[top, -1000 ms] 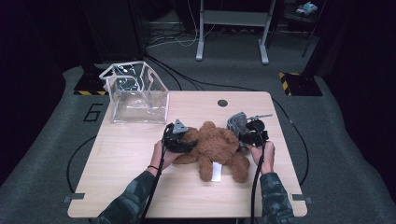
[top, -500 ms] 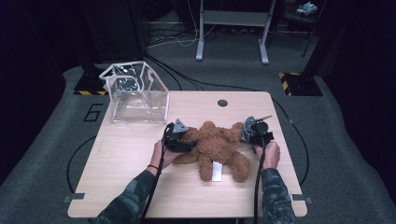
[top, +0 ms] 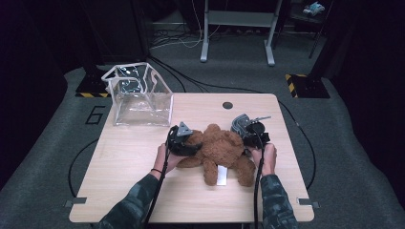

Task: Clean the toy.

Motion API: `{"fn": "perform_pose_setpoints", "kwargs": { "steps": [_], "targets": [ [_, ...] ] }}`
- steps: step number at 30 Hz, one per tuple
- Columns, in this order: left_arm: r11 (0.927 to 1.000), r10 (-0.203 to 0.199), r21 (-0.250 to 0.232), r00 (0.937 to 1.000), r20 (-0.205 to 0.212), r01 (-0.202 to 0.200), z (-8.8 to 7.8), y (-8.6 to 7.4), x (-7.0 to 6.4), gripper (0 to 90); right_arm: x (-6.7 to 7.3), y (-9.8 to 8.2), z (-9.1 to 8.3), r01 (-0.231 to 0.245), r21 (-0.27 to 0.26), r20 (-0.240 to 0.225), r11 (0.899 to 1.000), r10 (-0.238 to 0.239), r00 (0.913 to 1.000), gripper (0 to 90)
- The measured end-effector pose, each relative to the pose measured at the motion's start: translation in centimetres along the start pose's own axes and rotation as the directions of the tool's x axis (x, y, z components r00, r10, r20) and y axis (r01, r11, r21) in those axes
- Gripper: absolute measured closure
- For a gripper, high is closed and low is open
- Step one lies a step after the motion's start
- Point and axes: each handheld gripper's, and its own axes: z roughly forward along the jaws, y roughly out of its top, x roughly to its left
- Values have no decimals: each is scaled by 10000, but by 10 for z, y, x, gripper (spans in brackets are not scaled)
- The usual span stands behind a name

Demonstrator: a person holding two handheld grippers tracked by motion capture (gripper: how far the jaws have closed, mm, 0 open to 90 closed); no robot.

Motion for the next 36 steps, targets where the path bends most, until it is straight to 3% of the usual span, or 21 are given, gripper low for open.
{"fn": "perform_pose_setpoints", "kwargs": {
  "steps": [3,4,9,11,13,16,18,19,21,25,29,32,36],
  "targets": [
    [9999,115,25,9999,-18,-115,0,0,0,367,-16,-5,14,-515,91,274,9986,513,9983,788],
    [10000,78,28,10000,-7,-78,0,1,0,367,-16,-5,14,-515,91,274,9986,513,9983,788],
    [10000,46,41,10000,-22,-45,0,0,-1,367,-30,-7,7,-276,576,1605,9980,180,9869,784],
    [10000,47,37,10000,-12,-47,0,0,0,367,-33,-9,-2,-426,482,1431,9979,353,9891,783],
    [10000,35,35,10000,-11,-35,0,0,0,366,-32,-12,-17,-733,179,900,9972,714,9934,782],
    [10000,50,24,10000,-28,-50,0,1,-1,366,-24,-14,-44,-866,-354,-15,9956,866,9962,782],
    [9999,104,99,9999,-35,-103,0,1,-1,366,-22,-15,-51,-653,-515,-207,9965,643,9977,782],
    [9999,105,103,9999,-35,-105,0,1,-1,366,-14,-15,-63,-686,-758,-782,9948,627,9950,782],
    [9999,100,108,9999,-36,-100,0,1,-1,366,-6,-14,-67,-620,-740,-1076,9953,538,9927,782],
    [9999,105,111,9999,-93,-104,0,1,-1,366,4,-15,-46,-244,-206,-1129,9995,219,9934,785],
    [9999,127,80,9999,-106,-126,0,1,-1,366,-3,-21,-16,-480,453,-1141,9978,529,9921,787],
    [9999,70,89,10000,-67,-69,0,1,-1,366,-3,-29,5,-130,1077,-889,9941,226,9958,785],
    [9999,59,123,10000,-21,-59,-1,1,-1,366,-12,-33,3,-95,1374,-149,9905,116,9998,782]
  ]
}}
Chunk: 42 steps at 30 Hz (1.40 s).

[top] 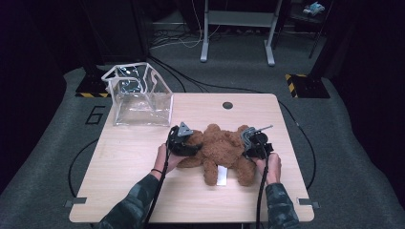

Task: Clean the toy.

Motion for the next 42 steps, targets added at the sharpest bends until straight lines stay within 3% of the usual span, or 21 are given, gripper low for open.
{"fn": "perform_pose_setpoints", "kwargs": {
  "steps": [3,7,10,12,15,18,21,23,25,29,31,33,35,37,42],
  "targets": [
    [10000,26,-32,10000,-80,-26,0,0,0,366,-6,-2,-20,-140,-468,159,9988,147,9998,781],
    [10000,20,24,10000,-22,-20,0,0,0,366,-4,2,-57,-384,-1597,-267,9864,346,9990,780],
    [10000,36,-22,10000,-87,-36,0,0,0,367,6,8,-70,-257,-2011,-588,9792,141,9982,780],
    [10000,14,-9,10000,-93,-14,0,0,-1,366,14,12,-67,38,-1843,-713,9829,-172,9973,780],
    [10000,21,-11,9999,-125,-21,0,0,-1,367,21,15,-47,199,-1438,-722,9894,-306,9969,782],
    [10000,11,-19,9999,-131,-11,0,0,-1,367,16,12,-29,-89,-1066,-848,9943,-2,9964,783],
    [10000,-25,-43,9999,-141,25,0,0,-1,366,10,4,-9,118,-258,-686,9996,-135,9976,783],
    [10000,-35,-66,9999,-144,34,0,0,-2,367,5,-2,-3,163,6,-427,9999,-163,9990,783],
    [10000,-40,-60,9999,-124,40,0,0,-1,366,-1,-5,-8,-161,-154,-378,9998,155,9992,782],
    [10000,-21,-20,9999,-141,20,0,0,-2,367,0,-10,-43,-367,-978,-310,9945,338,9989,780],
    [10000,-29,-34,9999,-156,28,0,0,-2,366,8,-13,-64,-260,-1552,-486,9875,186,9986,780],
    [10000,-23,-14,9999,-170,23,0,0,-2,366,19,-13,-76,39,-1698,-503,9855,-126,9987,778],
    [10000,-35,-9,9999,-170,35,0,0,-2,367,29,-14,-79,185,-1706,-604,9852,-292,9977,776],
    [10000,-15,40,9998,-185,16,0,0,-2,367,37,-15,-71,236,-1505,-566,9883,-324,9979,774],
    [9999,52,111,9993,-363,-48,0,1,-5,367,37,-27,-49,289,-902,-509,9955,-335,9981,775]
  ]
}}
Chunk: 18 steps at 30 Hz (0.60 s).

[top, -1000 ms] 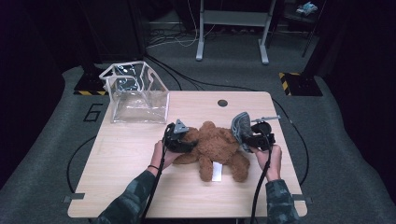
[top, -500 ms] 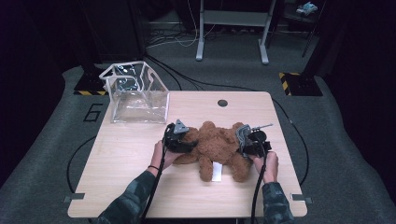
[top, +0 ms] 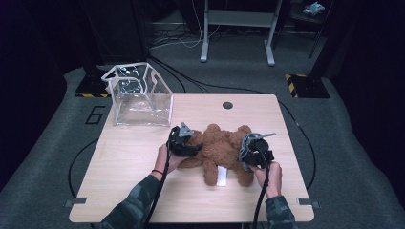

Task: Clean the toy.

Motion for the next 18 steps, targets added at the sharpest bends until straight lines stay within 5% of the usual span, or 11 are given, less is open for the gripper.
{"fn": "perform_pose_setpoints", "kwargs": {
  "steps": [11,14,18],
  "targets": [
    [10000,-44,-10,10000,36,44,-1,-1,0,368,-15,-32,-26,327,1079,847,9936,-420,9955,776],
    [10000,-86,-44,9999,107,87,-1,-2,1,368,-11,-31,-41,228,413,598,9989,-252,9979,773],
    [10000,-51,-38,10000,71,51,-1,-1,0,368,9,-17,-46,711,-600,-48,9957,-715,9974,765]
  ]
}}
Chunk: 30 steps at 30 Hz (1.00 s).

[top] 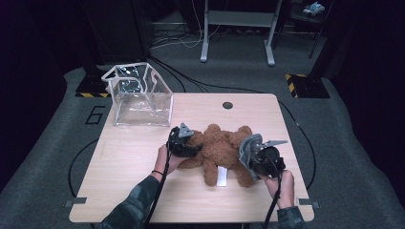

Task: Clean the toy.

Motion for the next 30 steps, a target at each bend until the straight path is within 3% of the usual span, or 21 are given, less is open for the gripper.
{"fn": "perform_pose_setpoints", "kwargs": {
  "steps": [3,7,10,14,16,17,20,24,26,30],
  "targets": [
    [10000,-54,31,10000,11,54,0,0,1,368,12,9,17,237,65,2,9997,-237,9997,763],
    [10000,17,41,10000,10,-17,0,0,1,368,5,1,41,-176,434,20,9989,175,9998,767],
    [10000,2,19,10000,26,-2,0,0,1,368,-1,-10,39,-356,519,49,9980,354,9994,771],
    [9999,17,105,10000,22,-17,-1,1,0,368,-4,-19,27,-196,900,638,9958,139,9979,770],
    [10000,-5,50,10000,12,5,0,0,1,368,-2,-21,18,-146,529,734,9985,107,9972,771],
    [10000,-16,47,10000,14,16,0,0,1,368,2,-20,12,9,59,678,10000,-13,9977,771],
    [9999,5,111,10000,-2,-5,0,1,0,368,18,-13,7,342,-524,251,9980,-329,9991,769],
    [10000,-15,57,10000,-16,15,0,0,1,368,37,-1,29,941,-264,178,9952,-937,9954,768],
    [10000,-52,71,10000,8,52,0,0,1,368,36,-2,41,930,4,486,9957,-929,9945,771],
    [9999,20,108,10000,35,-21,0,0,2,368,28,-18,49,661,171,395,9977,-668,9970,778]
  ]
}}
